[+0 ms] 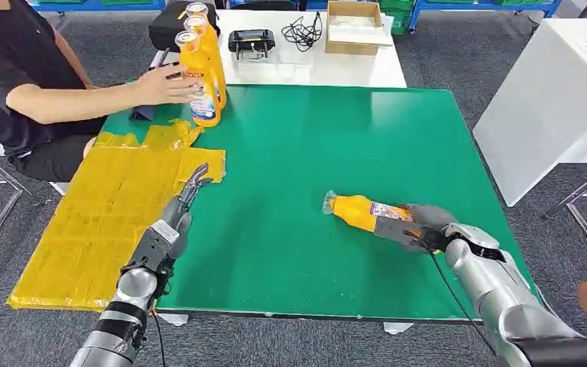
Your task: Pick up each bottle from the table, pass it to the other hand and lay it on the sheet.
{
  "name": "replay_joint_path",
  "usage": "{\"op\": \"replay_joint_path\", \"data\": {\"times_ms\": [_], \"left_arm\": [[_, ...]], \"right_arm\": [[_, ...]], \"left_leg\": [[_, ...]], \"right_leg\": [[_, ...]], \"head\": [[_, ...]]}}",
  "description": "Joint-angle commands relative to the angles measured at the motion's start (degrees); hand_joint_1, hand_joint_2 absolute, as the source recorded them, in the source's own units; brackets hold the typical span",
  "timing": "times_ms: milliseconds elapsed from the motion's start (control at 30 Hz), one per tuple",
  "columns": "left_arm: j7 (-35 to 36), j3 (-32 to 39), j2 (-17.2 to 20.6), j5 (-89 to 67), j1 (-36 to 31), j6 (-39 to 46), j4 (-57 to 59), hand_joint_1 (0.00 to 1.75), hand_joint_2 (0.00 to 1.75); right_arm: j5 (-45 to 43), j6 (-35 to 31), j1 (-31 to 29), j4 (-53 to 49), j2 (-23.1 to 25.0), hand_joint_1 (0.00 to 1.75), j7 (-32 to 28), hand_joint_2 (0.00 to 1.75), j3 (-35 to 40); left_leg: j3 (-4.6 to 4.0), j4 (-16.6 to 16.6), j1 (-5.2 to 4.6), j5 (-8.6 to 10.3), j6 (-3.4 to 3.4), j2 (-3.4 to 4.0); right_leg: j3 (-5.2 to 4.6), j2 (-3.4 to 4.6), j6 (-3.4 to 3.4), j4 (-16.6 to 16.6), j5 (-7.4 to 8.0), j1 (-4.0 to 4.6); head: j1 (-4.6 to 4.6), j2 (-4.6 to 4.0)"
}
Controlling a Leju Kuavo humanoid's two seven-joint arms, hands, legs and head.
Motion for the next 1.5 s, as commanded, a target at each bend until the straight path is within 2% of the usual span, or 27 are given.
{"op": "replay_joint_path", "data": {"times_ms": [33, 67, 100, 133, 200, 233, 300, 400, 500, 600, 800, 833, 933, 1200, 1367, 1500], "left_arm": [[-0.1, -3.4, 3.3, 11.8, -5.3, -18.7, 11.2, 0.0, 0.0], [-0.1, -3.1, 3.3, 15.1, -4.9, -20.8, 11.2, 0.0, 0.0], [-0.1, -2.3, 2.8, 17.0, -3.5, -21.6, 10.7, 0.0, 0.0], [-0.1, -1.7, 2.2, 19.2, -2.0, -24.1, 9.9, 0.0, 0.0], [-0.1, -1.8, 1.2, 18.2, -0.1, -23.1, 6.4, 0.0, 0.0], [-0.1, -2.0, 0.2, 17.6, 0.6, -22.7, 4.1, 0.0, 0.0], [-0.1, -2.1, -1.0, 17.8, 1.5, -22.3, 3.0, 0.0, 0.0], [1.1, -4.6, -1.1, 14.1, 1.9, -18.2, 3.2, 0.0, 0.0], [0.1, -4.9, -2.0, 14.5, 1.2, -17.9, 2.2, 0.0, 0.0], [-0.1, -4.7, -2.4, 14.6, 1.4, -17.5, 0.2, 0.0, 0.0], [-0.1, -4.0, -2.9, 14.7, 2.3, -17.1, -1.5, 0.0, 0.0], [0.1, -3.1, -4.0, 16.2, 1.7, -17.5, -1.1, 0.0, 1.75], [2.8, -3.1, -5.9, 16.3, -1.5, -15.9, -1.5, 0.0, 1.75], [5.1, -5.5, -6.1, 18.9, 1.0, -16.0, -5.7, 0.0, 1.75], [6.6, -7.0, -6.1, 20.9, -0.3, -15.4, -4.4, 0.0, 1.75], [6.7, -7.0, -6.1, 20.9, -0.3, -15.4, -4.4, 0.0, 1.75]], "right_arm": [[-13.2, 7.6, 6.2, 1.2, -3.3, 1.75, -16.2, 1.75, -5.5], [-17.7, 2.3, 8.5, -2.4, -2.1, 1.75, -21.4, 1.75, -8.4], [-23.8, -3.2, 11.5, -6.9, 2.5, 1.75, -26.0, 1.75, -13.7], [-27.2, -6.9, 14.5, -13.7, 7.4, 1.75, -25.5, 1.75, -15.9], [-33.9, -6.3, 18.2, -25.1, 11.3, 1.75, -24.0, 1.75, -16.9], [-39.4, -4.4, 19.9, -31.2, 12.4, 1.75, -23.7, 1.75, -17.4], [-43.1, -2.0, 21.5, -35.7, 12.2, 1.75, -22.2, 1.75, -16.7], [-44.1, -0.6, 20.9, -33.7, 12.0, 1.75, -22.3, 1.75, -15.2], [-43.6, -0.4, 18.9, -31.1, 12.7, 1.75, -23.7, 1.75, -13.4], [-43.5, -0.6, 18.1, -30.9, 14.2, 1.75, -23.6, 1.75, -12.7], [-43.2, -0.8, 18.0, -31.4, 15.3, 1.75, -23.7, 1.75, -11.6], [-43.2, 1.3, 17.5, -31.3, 16.0, 1.75, -24.6, 1.75, -10.1], [-42.3, 1.1, 14.2, -29.8, 19.5, 1.75, -22.2, 1.75, -6.7], [-42.0, 0.0, 11.4, -24.9, 21.9, 1.75, -20.5, 1.75, 3.0], [-41.8, -0.9, 8.9, -22.1, 23.1, 1.75, -19.3, 1.75, 8.8], [-41.8, -1.0, 9.0, -22.0, 23.2, 1.75, -19.4, 1.75, 9.0]], "left_leg": [[0.05, -0.2, 0.01, 0.12, 0.07, -0.43], [0.05, -0.2, -0.01, 0.18, 0.1, -0.53], [0.14, -0.2, 0.02, 0.14, 0.07, -0.51], [0.12, -0.3, -0.01, 0.17, 0.08, -0.5], [0.42, -0.5, 0.09, 0.07, 0.03, 0.21], [0.24, -0.4, 0.1, -0.03, 0.01, 0.39], [-0.16, -0.1, 0.06, -0.13, 0.03, 0.52], [-0.46, -0.1, 0.02, -0.09, 0.06, 0.14], [-0.69, -0.1, 0.03, 0.08, 0.12, -0.28], [-0.88, 0.0, 0.06, 0.06, 0.06, -0.03], [-0.81, -0.1, -0.04, 0.1, 0.05, -0.14], [-0.87, -0.1, -0.03, 0.09, 0.03, -0.09], [-0.92, 0.0, -0.02, 0.05, 0.04, 0.09], [-0.81, -0.1, -0.02, 0.08, 0.06, 0.05], [-0.84, -0.1, -0.02, 0.08, 0.06, 0.02], [-0.79, -0.1, -0.01, 0.1, 0.07, -0.04]], "right_leg": [[0.2, -0.44, 0.01, -0.2, 0.01, 0.03], [0.23, -0.55, 0.02, -0.3, 0.04, 0.01], [0.31, -0.52, 0.01, -0.3, 0.01, 0.05], [0.28, -0.51, 0.01, -0.3, 0.04, 0.03], [0.37, 0.19, -0.05, -0.5, 0.14, 0.09], [0.3, 0.36, -0.06, -0.3, 0.08, 0.05], [-0.16, 0.46, -0.07, 0.1, 0.01, -0.05], [-0.56, 0.13, -0.03, 0.2, -0.06, -0.06], [-0.67, -0.3, 0.01, 0.1, -0.07, -0.01], [-0.89, -0.04, 0.01, 0.2, -0.02, 0.01], [-0.8, -0.22, -0.01, 0.1, -0.06, -0.08], [-0.86, -0.14, -0.01, 0.2, -0.03, -0.07], [-0.98, 0.02, -0.02, 0.2, -0.01, -0.07], [-0.88, -0.03, -0.01, 0.2, -0.02, -0.06], [-0.88, -0.07, 0.01, 0.2, -0.03, -0.07], [-0.82, -0.13, 0.0, 0.2, -0.03, -0.06]], "head": [[0.0, 0.0], [0.0, 0.0], [0.0, 0.0], [0.0, 0.0], [0.07, 0.0], [0.07, 0.0], [-0.07, 0.0], [-0.07, 0.0], [0.0, 0.0], [0.0, 0.0], [0.0, 0.0], [0.0, 0.0], [-0.02, 0.0], [-0.02, 0.0], [0.0, 0.0], [-0.02, 0.0]]}}
